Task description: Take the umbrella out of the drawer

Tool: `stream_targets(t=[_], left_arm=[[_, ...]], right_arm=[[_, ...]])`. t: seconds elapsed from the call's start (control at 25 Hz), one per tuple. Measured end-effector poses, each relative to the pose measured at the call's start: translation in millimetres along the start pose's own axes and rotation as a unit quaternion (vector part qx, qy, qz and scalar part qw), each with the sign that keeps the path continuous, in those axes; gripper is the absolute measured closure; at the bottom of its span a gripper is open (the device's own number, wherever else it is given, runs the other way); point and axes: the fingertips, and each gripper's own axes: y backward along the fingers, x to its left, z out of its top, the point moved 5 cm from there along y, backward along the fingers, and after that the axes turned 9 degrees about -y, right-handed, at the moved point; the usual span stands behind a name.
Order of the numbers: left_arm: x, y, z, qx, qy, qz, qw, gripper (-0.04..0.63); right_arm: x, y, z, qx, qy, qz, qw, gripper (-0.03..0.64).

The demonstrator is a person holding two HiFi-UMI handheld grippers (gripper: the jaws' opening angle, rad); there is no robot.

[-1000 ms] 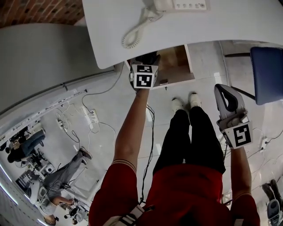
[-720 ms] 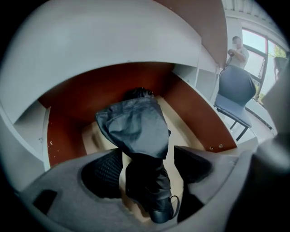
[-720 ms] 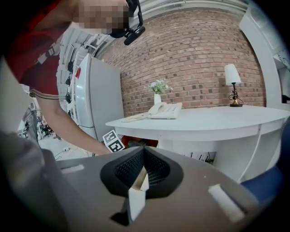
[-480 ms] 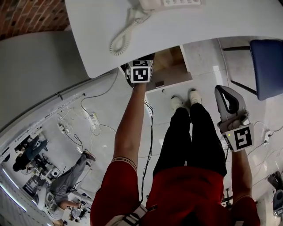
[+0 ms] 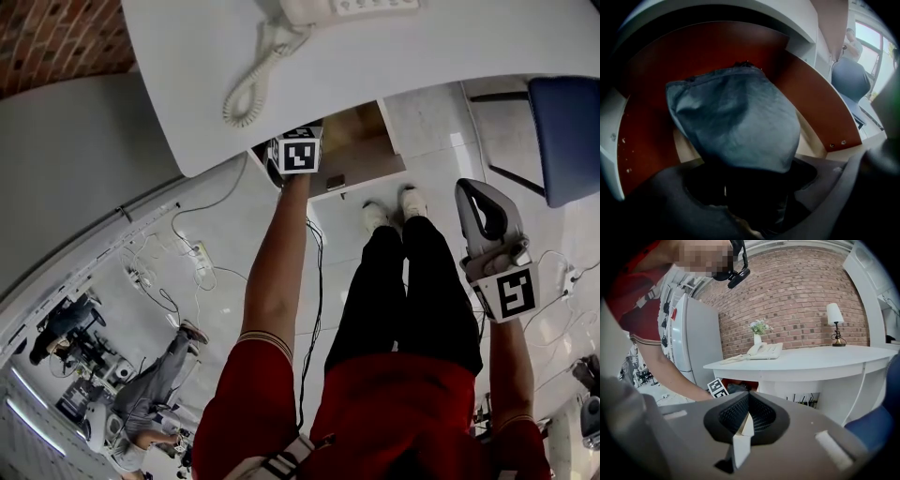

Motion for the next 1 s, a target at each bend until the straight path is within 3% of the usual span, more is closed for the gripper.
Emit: stream_targets(t=[0.12, 0.32, 0.64, 1.0], left_arm=[[-4.0, -0.3, -1.4, -0.007, 0.003, -0.009, 0.9999, 0.313], [-4.7, 0.0, -5.9, 0.004, 0.003, -0.040, 0.9992, 0.337], [-12.8, 16.9, -6.7, 0.057, -0.055, -0.087, 0.9931, 0.347], [-26.5, 52.2, -3.1, 0.074, -0.088, -0.135, 0.9841, 0.348]], right_arm=[[-0.1, -0.7, -2.3, 0.001, -0.003, 0.000, 1.000, 0.604], [2.0, -1.7, -2.4, -0.001, -0.004, 0.011, 1.000, 0.604], [8.9, 0.4, 9.5, -0.011, 0.002, 0.024, 1.000, 0.604], [17.6, 14.3, 17.5, -0.021, 0.001, 0.024, 0.999, 0.604]])
